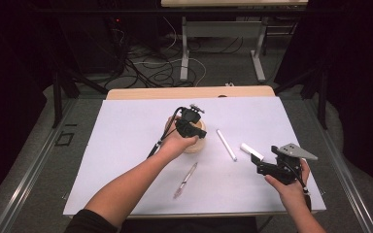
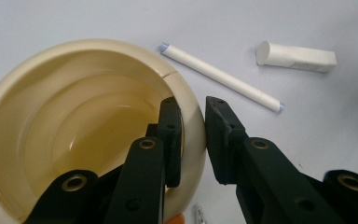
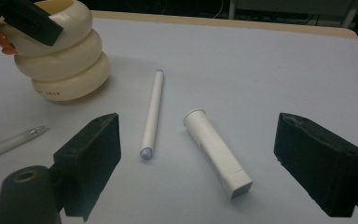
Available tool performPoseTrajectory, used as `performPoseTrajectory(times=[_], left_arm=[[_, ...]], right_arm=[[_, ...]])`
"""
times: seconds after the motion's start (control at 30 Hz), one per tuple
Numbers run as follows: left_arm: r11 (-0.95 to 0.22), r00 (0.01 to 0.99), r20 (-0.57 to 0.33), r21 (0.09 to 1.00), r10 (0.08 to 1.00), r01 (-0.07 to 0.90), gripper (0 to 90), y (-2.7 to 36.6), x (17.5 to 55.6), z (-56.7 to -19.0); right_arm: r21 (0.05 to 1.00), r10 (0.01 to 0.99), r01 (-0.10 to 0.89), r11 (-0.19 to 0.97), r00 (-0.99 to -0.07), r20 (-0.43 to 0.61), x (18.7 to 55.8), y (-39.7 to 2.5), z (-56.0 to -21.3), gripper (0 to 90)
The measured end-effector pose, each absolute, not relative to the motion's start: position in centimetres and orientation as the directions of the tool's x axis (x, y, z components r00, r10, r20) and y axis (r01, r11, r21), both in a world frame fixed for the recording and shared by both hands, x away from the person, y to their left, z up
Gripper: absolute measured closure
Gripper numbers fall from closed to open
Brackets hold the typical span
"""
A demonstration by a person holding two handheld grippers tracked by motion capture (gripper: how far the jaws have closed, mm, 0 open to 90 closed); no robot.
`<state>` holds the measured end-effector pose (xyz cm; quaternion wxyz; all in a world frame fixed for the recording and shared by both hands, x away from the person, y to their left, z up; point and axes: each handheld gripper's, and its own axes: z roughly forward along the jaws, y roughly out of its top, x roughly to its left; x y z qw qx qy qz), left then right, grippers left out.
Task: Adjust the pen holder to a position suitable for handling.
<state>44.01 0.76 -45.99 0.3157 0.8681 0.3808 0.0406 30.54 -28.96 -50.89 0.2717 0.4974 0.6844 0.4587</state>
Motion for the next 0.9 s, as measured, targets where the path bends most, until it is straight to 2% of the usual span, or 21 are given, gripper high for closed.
performPoseTrajectory(times=[0.73,0.9], left_arm=[[-0.505,0.695,-0.172,0.569,0.698,0.648,77.3,-0.8,43.5,-46.9],[-0.504,0.698,-0.163,0.58,0.698,0.64,74.4,-0.8,43.4,-46.9]], right_arm=[[0.9,0.93,0.428,0.085,-0.359,0.083,30.5,-29.0,-50.9,14.5],[0.901,0.928,0.426,0.088,-0.364,0.082,30.5,-29.0,-50.9,14.5]])
